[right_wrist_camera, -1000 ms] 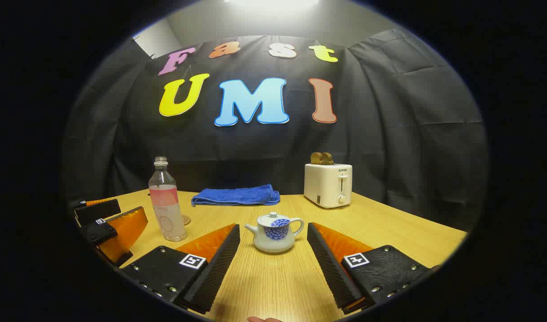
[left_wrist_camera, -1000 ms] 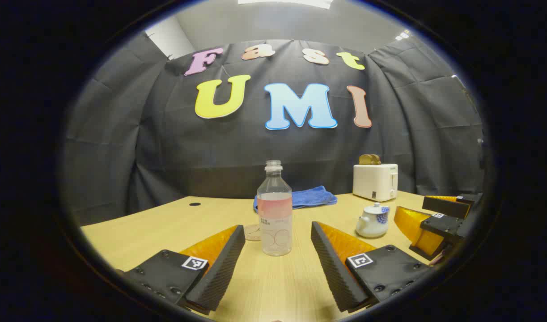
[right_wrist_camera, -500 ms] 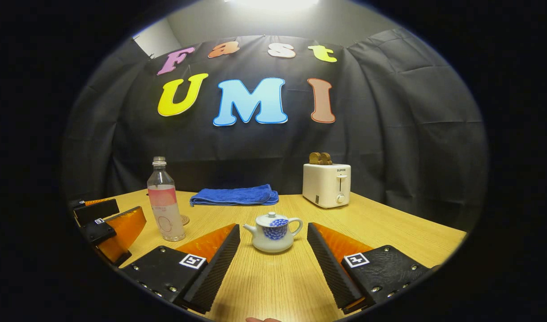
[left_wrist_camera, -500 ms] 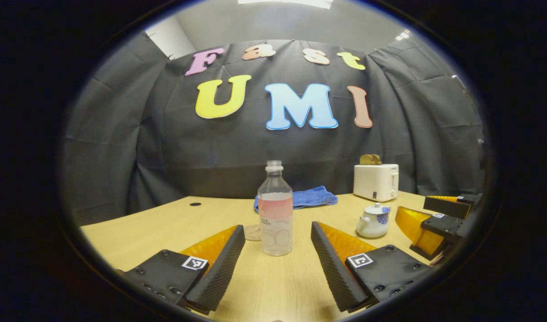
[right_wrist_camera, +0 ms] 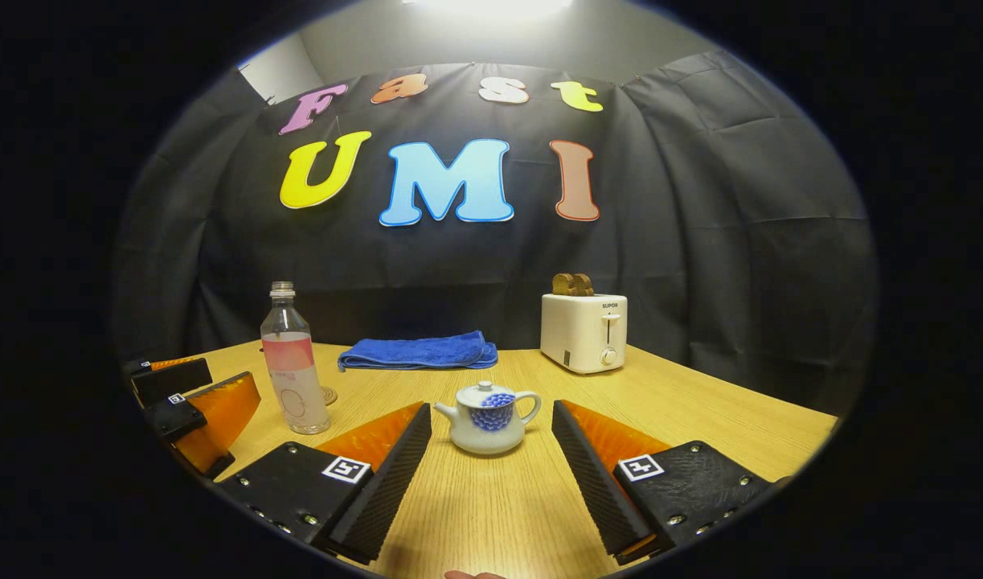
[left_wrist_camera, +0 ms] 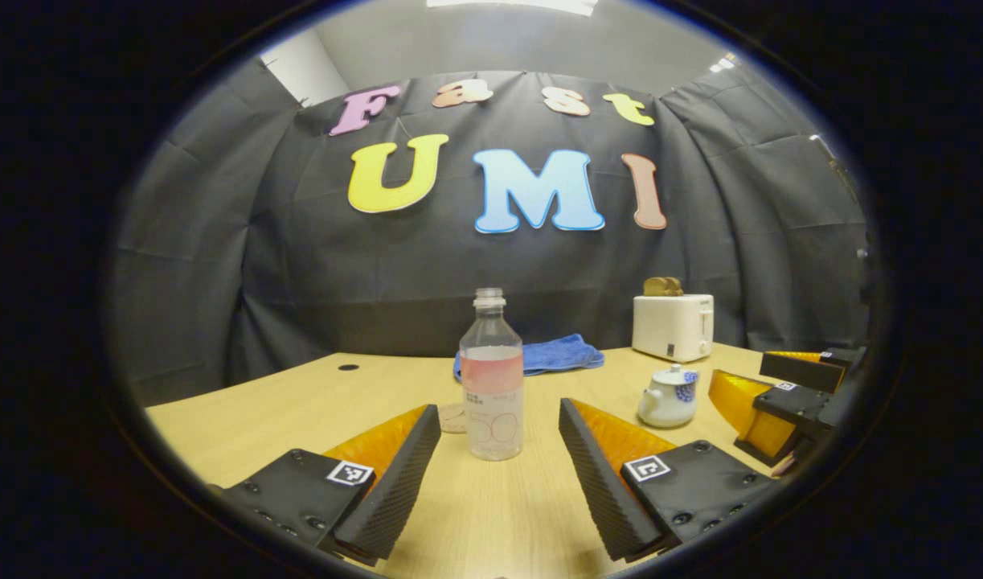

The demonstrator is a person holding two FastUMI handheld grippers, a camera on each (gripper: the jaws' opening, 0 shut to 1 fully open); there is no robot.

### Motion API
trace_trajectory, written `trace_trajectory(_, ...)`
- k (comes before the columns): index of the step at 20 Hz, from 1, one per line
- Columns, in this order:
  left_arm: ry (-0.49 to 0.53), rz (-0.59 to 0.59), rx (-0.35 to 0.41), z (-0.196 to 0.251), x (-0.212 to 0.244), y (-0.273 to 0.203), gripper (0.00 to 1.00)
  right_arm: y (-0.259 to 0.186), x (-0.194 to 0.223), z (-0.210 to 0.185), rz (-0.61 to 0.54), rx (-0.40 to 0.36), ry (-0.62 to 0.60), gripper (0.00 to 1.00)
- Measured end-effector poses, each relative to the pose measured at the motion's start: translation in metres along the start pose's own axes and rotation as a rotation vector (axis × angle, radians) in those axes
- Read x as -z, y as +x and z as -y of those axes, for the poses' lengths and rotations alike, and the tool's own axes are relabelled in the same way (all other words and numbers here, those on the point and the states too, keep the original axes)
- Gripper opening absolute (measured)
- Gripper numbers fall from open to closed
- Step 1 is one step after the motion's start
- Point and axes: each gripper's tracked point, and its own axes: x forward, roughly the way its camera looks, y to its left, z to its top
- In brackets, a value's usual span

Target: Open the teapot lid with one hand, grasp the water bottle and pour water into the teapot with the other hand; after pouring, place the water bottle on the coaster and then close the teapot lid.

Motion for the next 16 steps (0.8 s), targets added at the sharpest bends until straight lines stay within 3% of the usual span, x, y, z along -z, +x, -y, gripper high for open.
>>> trace_trajectory(7, 0.008, -0.016, 0.024, 0.008, 0.002, 0.008, 1.0, 0.018, 0.007, 0.0, -0.047, 0.002, 0.011, 0.96)
trace_trajectory(16, 0.025, -0.015, 0.01, 0.002, -0.017, 0.038, 1.0, 0.08, -0.003, 0.008, -0.082, 0.034, 0.0, 0.96)
